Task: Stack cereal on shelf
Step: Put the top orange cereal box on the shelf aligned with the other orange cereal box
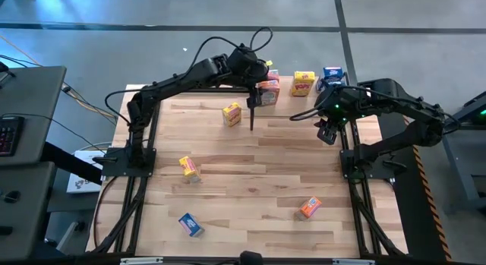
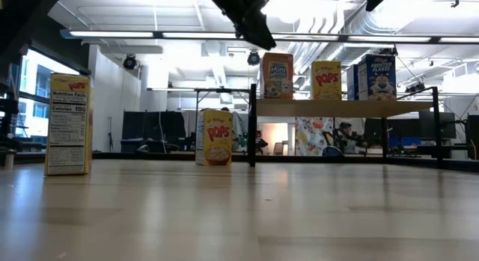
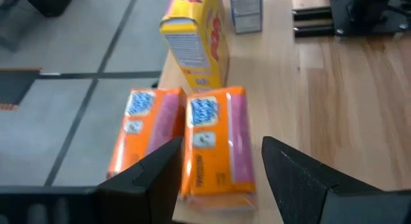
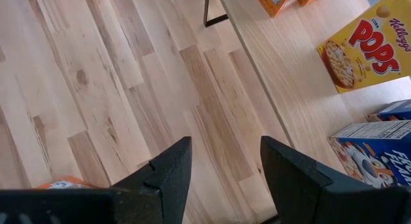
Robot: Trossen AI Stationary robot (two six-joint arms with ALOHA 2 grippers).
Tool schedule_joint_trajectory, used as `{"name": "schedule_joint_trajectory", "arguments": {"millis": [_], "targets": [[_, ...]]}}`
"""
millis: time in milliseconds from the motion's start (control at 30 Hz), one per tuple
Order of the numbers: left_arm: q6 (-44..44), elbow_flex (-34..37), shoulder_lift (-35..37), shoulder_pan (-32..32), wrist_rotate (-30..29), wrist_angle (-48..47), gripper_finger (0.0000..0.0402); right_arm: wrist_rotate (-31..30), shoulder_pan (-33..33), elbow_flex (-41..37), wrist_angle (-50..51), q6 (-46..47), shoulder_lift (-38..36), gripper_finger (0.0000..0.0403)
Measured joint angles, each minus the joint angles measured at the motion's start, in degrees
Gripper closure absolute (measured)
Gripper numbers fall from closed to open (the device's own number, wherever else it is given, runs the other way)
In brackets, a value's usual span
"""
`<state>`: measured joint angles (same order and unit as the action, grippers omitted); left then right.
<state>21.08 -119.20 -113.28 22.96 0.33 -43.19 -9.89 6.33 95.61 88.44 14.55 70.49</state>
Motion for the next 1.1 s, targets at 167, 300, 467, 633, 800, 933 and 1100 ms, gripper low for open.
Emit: {"name": "schedule_joint_trajectory", "arguments": {"millis": [167, 300, 467, 633, 800, 933, 1100], "targets": [[-1.23, -0.04, 1.80, -1.54, -3.14, -0.69, 0.0199, -0.02, 0.00, 0.00, 0.00, 0.00, -0.01, 0.0226], [-2.56, -0.04, 2.69, -3.30, -5.07, -5.38, 0.0199, -0.01, 0.00, 0.00, 0.00, -0.01, 0.01, 0.0226], [-5.11, 1.65, 2.65, -5.42, -7.96, -9.47, 0.0199, -0.02, 0.00, 0.00, 0.00, -0.02, -0.01, 0.0226], [-6.94, 2.64, 2.54, -6.38, -11.90, -12.41, 0.0199, -0.01, 0.00, 0.00, 0.00, -0.02, 0.01, 0.0226], [-5.99, 2.64, 1.95, -6.40, -13.57, -11.51, 0.0199, -0.02, 0.00, 0.00, 0.00, -0.02, 0.01, 0.0226], [-5.47, 2.64, 2.02, -6.09, -13.39, -9.36, 0.0199, -0.02, 0.00, 0.00, 0.00, -0.02, 0.00, 0.0226], [-5.18, 2.62, 1.21, -5.73, -12.69, -7.63, 0.0199, 0.00, 0.00, 0.00, 0.00, 0.00, 0.01, 0.0226]]}}
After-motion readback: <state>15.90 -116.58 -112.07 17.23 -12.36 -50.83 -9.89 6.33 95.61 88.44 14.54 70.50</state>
